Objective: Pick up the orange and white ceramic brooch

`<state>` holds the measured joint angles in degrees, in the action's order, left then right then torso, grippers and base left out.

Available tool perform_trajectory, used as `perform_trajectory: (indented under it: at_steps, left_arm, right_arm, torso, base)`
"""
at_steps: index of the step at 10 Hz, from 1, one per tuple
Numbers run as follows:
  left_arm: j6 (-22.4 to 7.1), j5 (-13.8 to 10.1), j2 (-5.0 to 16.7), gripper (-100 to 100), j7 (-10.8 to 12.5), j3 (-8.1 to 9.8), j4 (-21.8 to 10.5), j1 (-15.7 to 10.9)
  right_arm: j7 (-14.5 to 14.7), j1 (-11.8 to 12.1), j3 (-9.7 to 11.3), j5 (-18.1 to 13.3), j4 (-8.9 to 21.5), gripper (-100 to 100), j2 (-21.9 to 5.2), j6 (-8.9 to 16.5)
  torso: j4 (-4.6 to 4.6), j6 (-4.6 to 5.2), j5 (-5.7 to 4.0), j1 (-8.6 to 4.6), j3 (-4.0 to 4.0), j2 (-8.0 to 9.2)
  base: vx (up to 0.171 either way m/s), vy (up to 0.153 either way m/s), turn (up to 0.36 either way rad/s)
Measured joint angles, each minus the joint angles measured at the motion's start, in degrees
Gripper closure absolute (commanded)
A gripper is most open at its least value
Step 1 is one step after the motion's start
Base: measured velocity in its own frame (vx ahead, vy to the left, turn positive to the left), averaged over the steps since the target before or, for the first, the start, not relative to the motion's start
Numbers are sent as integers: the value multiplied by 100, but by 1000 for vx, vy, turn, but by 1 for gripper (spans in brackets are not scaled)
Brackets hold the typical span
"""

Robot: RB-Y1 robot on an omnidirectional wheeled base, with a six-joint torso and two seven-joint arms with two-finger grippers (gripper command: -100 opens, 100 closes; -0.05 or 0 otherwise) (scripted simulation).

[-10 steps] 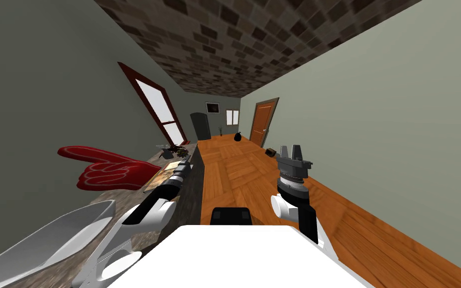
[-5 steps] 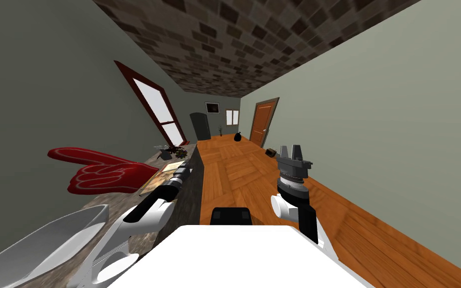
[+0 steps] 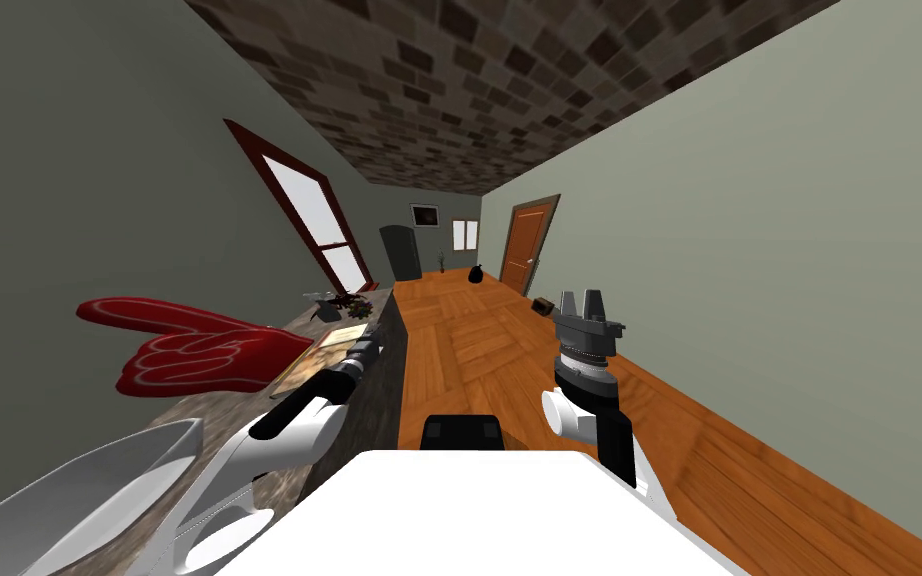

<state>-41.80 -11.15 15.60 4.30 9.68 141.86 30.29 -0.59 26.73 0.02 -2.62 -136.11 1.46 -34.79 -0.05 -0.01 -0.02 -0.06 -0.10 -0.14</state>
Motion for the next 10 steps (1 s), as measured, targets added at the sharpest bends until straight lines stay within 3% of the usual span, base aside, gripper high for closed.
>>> perform_trajectory:
  at_steps: [10]
  left_arm:
    - [-1574, -464, 75, -100, 28, 184, -55, 249]
  right_arm:
    - [0, 0, 0, 0, 0, 0, 0, 0]
  torso:
    - [2, -1, 1, 4, 4, 7]
  base:
    - [29, -5, 19]
